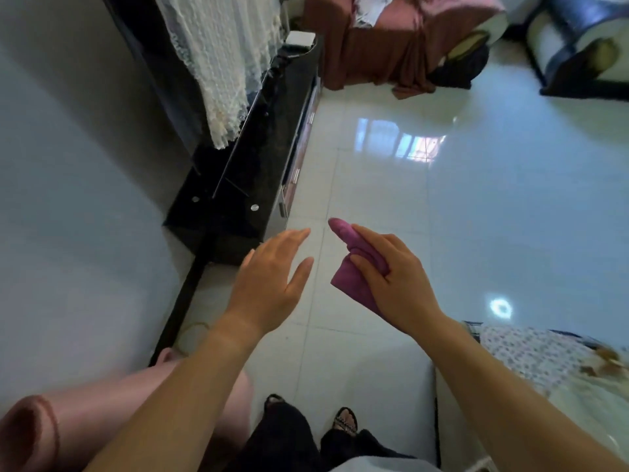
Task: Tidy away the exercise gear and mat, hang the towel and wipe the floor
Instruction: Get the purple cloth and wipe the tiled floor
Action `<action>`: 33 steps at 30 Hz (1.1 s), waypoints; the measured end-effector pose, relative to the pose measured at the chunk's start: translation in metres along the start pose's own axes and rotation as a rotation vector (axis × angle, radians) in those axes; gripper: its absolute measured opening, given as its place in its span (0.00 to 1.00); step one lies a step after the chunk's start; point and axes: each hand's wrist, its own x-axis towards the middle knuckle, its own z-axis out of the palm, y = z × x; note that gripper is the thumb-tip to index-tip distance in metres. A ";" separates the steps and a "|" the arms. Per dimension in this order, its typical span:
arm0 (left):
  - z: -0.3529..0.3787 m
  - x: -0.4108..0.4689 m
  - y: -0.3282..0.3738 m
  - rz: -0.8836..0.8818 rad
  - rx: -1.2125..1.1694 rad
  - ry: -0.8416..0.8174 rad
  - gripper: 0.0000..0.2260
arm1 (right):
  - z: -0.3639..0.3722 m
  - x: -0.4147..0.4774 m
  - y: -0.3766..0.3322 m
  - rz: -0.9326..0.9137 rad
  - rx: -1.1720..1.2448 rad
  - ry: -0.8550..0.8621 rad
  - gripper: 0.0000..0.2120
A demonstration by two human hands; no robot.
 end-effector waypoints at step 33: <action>0.063 0.405 0.045 0.499 -0.005 -0.323 0.21 | -0.082 0.244 0.111 0.364 -0.008 0.519 0.18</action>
